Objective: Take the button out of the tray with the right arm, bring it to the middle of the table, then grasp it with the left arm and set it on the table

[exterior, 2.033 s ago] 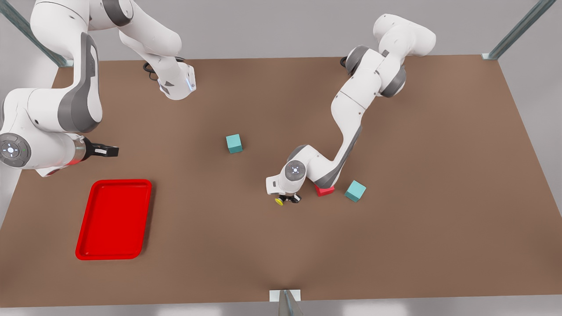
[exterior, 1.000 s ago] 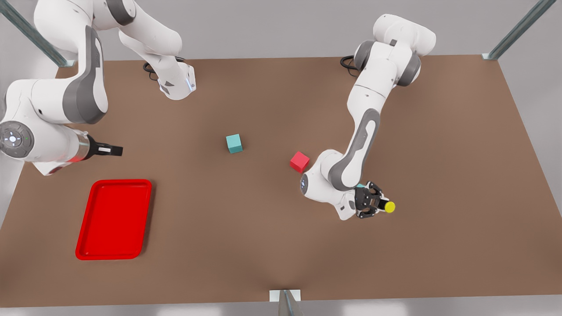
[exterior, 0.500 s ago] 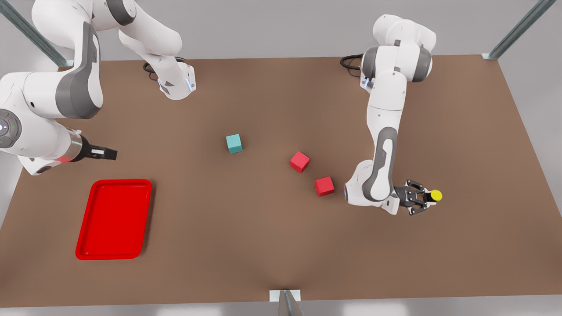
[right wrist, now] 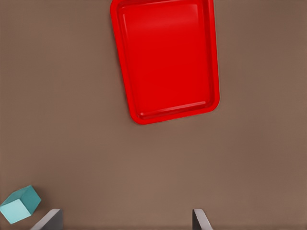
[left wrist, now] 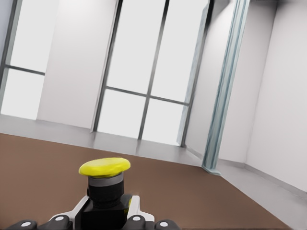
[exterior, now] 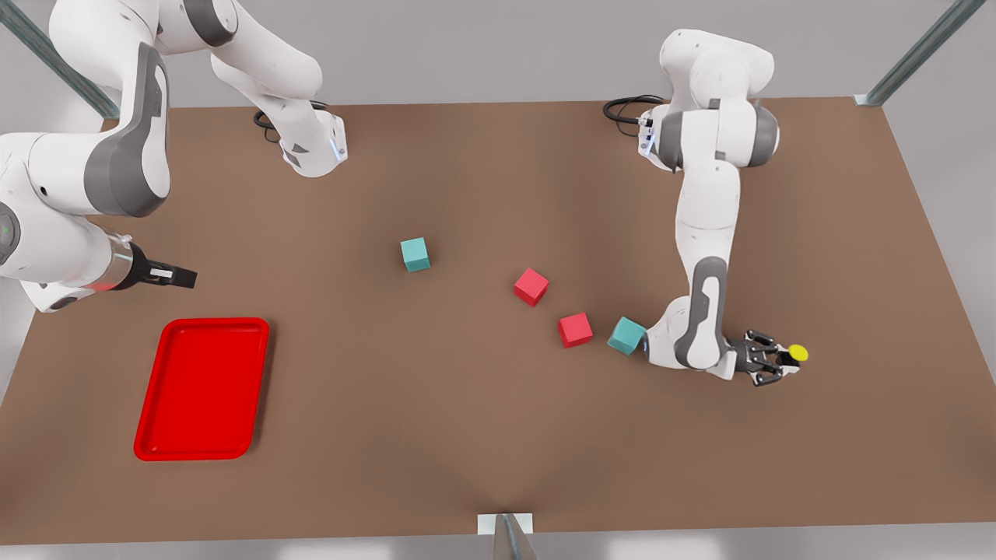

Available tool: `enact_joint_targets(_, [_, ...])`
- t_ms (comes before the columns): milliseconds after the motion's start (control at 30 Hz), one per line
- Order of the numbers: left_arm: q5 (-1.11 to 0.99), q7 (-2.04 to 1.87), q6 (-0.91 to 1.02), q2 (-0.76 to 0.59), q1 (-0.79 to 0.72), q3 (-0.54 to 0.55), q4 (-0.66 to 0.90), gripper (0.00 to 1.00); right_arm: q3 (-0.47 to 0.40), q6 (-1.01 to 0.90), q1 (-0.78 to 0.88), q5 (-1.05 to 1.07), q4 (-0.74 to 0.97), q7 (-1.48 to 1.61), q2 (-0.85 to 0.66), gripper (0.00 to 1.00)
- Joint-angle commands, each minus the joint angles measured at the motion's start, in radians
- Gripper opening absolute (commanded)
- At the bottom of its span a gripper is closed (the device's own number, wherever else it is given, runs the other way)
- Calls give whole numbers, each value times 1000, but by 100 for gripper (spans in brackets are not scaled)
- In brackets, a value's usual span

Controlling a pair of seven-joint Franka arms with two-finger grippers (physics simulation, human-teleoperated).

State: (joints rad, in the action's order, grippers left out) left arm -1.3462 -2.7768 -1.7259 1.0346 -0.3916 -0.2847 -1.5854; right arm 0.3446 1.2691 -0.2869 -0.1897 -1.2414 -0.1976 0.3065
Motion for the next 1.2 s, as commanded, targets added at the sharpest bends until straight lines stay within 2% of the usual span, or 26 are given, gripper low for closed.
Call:
enact_joint_targets(0, [-14, -257, -17, 10, 0, -1, 1, 48, 1, -1, 0, 0, 0, -5, -1, 100])
enact_joint_targets(100, [-19, -259, -17, 19, 0, -1, 2, 48, 1, -1, 2, 0, -1, -3, -1, 100])
enact_joint_targets(200, [-19, -259, -17, 28, 0, -1, 2, 54, 1, -1, 3, -2, 0, -3, -1, 100])
enact_joint_targets(233, [-19, -259, -17, 32, 0, -1, 2, 86, 1, -1, 3, -2, 0, -3, -1, 100])
enact_joint_targets(267, [-18, -260, -17, 35, 0, -1, 2, 100, 1, -1, 2, -2, 0, -3, -1, 100])
enact_joint_targets(1167, [-34, -233, 14, 12, -53, -22, 36, 100, -1, -2, 0, -5, -7, -3, -1, 100])
